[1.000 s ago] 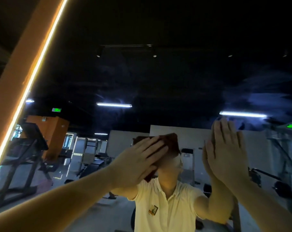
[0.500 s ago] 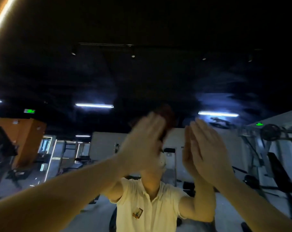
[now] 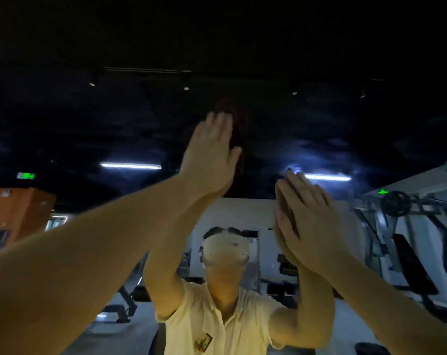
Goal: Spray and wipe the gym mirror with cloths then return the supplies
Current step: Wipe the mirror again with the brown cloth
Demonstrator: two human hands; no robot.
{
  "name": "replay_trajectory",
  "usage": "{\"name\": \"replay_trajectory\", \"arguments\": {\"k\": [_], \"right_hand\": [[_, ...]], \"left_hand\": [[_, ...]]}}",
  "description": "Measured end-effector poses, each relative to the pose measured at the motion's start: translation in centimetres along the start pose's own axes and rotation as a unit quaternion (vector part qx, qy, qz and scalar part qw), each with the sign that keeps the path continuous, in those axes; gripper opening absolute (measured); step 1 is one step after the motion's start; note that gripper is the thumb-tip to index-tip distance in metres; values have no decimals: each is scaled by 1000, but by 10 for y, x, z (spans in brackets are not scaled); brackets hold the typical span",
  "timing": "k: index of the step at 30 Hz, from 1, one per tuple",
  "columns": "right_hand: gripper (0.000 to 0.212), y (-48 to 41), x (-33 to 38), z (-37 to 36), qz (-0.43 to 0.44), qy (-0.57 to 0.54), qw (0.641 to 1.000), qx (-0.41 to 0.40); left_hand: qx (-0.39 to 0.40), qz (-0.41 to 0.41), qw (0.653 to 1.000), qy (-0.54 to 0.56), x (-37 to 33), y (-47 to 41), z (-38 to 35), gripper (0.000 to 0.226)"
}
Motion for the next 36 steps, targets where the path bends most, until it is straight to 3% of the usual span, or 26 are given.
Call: {"name": "replay_trajectory", "arguments": {"k": [3, 5, 7, 9, 12, 14, 16, 20, 23, 25, 27, 31, 34, 36], "right_hand": [[45, 17, -14, 25, 47, -18, 997, -65], [43, 19, -41, 29, 9, -24, 997, -70], [56, 13, -67, 21, -55, -5, 998, -40], [64, 9, -76, 4, -76, 35, 996, 2], [65, 10, -77, -9, -79, 73, 994, 21], [66, 13, -77, -10, -76, 85, 993, 19], [66, 13, -78, -9, -75, 89, 993, 18], [65, 15, -78, -9, -76, 62, 995, 13], [65, 18, -78, -9, -86, 59, 994, 14], [65, 21, -75, -7, -106, 71, 992, 5], [65, 22, -69, -5, -129, 64, 990, -4], [66, 23, -57, -9, -184, 45, 981, -27], [66, 23, -56, -16, -207, 45, 977, -33], [65, 24, -57, -17, -205, 38, 977, -38]], "left_hand": [[49, -180, 982, -18, -82, 64, -31, 68], [72, -259, 962, -47, -102, 102, -45, 67], [96, -312, 942, -75, -101, 105, -48, 67], [108, -307, 942, -87, -89, 80, -37, 70], [43, -161, 984, -56, -47, -3, -3, 67], [37, -73, 996, -45, -34, -41, 0, 66], [44, -41, 998, -28, -57, -44, -11, 66], [50, -219, 974, -28, -134, 37, -34, 64], [94, -267, 957, -55, -104, 63, -36, 65], [80, -206, 974, -46, -49, 55, -22, 68], [50, -64, 997, -16, 33, 55, 3, 69], [-22, 188, 981, -41, 160, 88, 31, 70], [-52, 271, 961, -13, 133, 87, 30, 70], [-62, 220, 973, 10, 71, 87, 19, 70]]}}
Point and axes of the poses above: each hand's wrist, its own y-axis away from the middle knuckle, its own z-axis out of the back of the hand, x = y × z, the point moved 9 cm from there along -y, towards the middle knuckle, and after that the axes turned 1 degree about x, right-handed, at the moved point
